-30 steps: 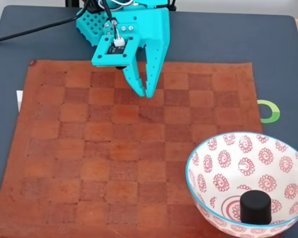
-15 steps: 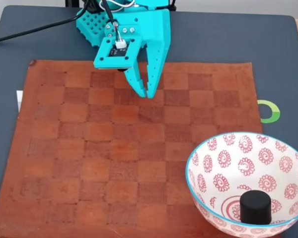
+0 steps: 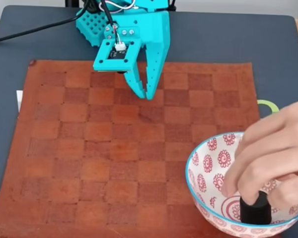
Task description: Grasp a black cylinder and put it in a bowl.
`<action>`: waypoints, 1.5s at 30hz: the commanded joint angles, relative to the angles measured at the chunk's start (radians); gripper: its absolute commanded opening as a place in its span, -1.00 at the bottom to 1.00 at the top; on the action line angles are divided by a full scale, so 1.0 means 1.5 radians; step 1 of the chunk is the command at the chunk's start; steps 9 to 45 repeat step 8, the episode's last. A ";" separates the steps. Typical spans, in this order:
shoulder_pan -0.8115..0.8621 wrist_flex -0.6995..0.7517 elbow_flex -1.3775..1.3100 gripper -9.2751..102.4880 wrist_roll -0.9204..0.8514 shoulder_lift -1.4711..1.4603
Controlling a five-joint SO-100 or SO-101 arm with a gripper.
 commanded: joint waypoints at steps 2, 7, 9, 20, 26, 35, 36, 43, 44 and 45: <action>0.005 0.001 -0.006 -0.83 0.004 0.004; 0.005 0.001 -0.006 -0.83 -0.003 0.004; 0.005 0.001 -0.006 -0.83 -0.003 0.004; 0.005 0.001 -0.006 -0.83 -0.003 0.004; 0.005 0.001 -0.006 -0.83 -0.003 0.004; 0.005 0.001 -0.006 -0.83 -0.003 0.004; 0.005 0.001 -0.006 -0.83 -0.003 0.004; 0.005 0.001 -0.006 -0.83 -0.003 0.004; 0.005 0.001 -0.006 -0.83 -0.003 0.004; 0.005 0.001 -0.006 -0.83 -0.003 0.004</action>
